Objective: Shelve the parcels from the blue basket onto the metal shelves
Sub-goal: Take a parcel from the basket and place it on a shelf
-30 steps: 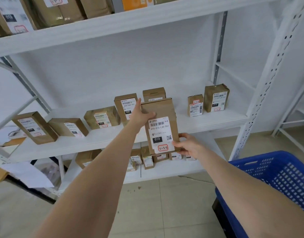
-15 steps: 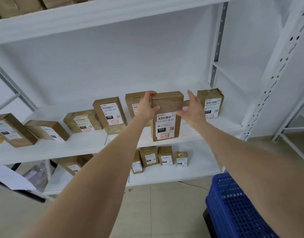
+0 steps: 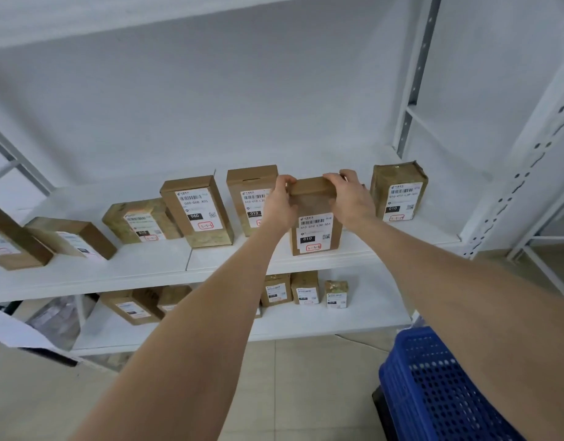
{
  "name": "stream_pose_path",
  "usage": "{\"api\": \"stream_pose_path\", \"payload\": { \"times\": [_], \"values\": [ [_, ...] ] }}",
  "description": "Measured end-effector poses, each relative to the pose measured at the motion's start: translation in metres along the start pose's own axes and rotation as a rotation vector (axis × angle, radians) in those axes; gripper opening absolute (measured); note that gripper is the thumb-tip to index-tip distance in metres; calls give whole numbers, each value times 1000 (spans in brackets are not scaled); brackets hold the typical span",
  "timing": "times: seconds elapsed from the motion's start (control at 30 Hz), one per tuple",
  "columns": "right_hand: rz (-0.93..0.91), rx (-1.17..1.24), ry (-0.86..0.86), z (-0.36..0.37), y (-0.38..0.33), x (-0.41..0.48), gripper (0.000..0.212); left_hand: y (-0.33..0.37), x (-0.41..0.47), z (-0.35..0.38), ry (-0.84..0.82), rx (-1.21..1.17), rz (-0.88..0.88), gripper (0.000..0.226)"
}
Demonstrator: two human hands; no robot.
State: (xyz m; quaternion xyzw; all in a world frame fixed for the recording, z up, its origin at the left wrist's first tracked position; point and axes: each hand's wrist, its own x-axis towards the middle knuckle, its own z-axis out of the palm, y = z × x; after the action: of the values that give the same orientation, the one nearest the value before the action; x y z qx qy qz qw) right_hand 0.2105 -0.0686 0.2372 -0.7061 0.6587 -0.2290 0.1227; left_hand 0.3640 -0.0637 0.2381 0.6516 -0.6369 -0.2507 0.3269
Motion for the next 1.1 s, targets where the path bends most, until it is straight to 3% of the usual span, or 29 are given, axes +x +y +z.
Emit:
{"api": "stream_pose_path", "payload": {
  "times": [0.27, 0.47, 0.67, 1.1],
  "values": [
    [-57, -78, 12, 16, -4, 2, 70, -5, 0, 0, 61, 169, -5, 60],
    [-213, -320, 112, 10, -12, 3, 48, 5, -5, -1, 105, 591, 268, 66],
    [-296, -325, 101, 13, -13, 6, 54, 18, 1, 1, 87, 705, 315, 58],
    [-219, -300, 23, 14, -15, 10, 58, 18, 12, 13, 104, 790, 288, 43]
  ]
}}
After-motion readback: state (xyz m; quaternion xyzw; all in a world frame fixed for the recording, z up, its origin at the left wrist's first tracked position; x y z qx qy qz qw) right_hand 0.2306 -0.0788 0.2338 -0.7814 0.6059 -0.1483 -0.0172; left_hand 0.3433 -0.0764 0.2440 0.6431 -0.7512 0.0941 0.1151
